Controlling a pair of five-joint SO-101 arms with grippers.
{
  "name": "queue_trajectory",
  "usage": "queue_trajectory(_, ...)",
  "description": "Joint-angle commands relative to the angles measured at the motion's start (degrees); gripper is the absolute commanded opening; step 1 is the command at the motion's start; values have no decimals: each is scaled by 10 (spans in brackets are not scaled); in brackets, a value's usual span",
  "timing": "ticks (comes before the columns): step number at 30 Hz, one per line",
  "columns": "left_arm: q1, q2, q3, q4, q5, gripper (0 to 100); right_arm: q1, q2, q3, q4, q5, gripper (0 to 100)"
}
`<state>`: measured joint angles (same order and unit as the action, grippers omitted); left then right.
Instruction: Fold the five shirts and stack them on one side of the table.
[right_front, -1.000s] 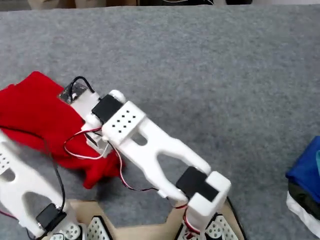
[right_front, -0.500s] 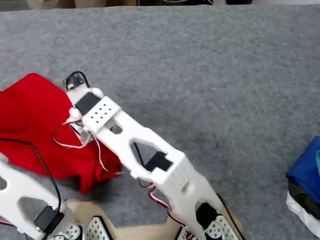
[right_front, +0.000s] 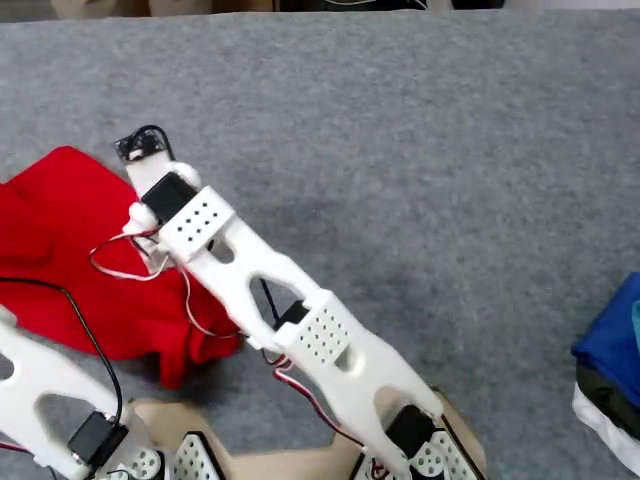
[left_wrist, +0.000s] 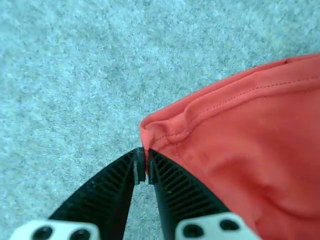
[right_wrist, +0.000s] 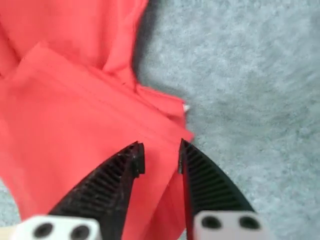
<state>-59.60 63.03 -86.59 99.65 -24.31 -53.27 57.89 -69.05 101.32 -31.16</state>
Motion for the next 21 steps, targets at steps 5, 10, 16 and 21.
queue_trajectory(5, 3, -8, -4, 4, -5, 19, 37, 0, -22, 11, -16, 104)
queue_trajectory(10, 10, -8, -2, 4, -5, 19, 36, -4, 47, 11, -16, 104)
queue_trajectory(16, 11, -8, -2, 4, -5, 19, 24, -4, 68, 11, -16, 103)
queue_trajectory(21, 11, -8, -4, 4, -5, 19, 17, -1, 69, 11, -17, 103)
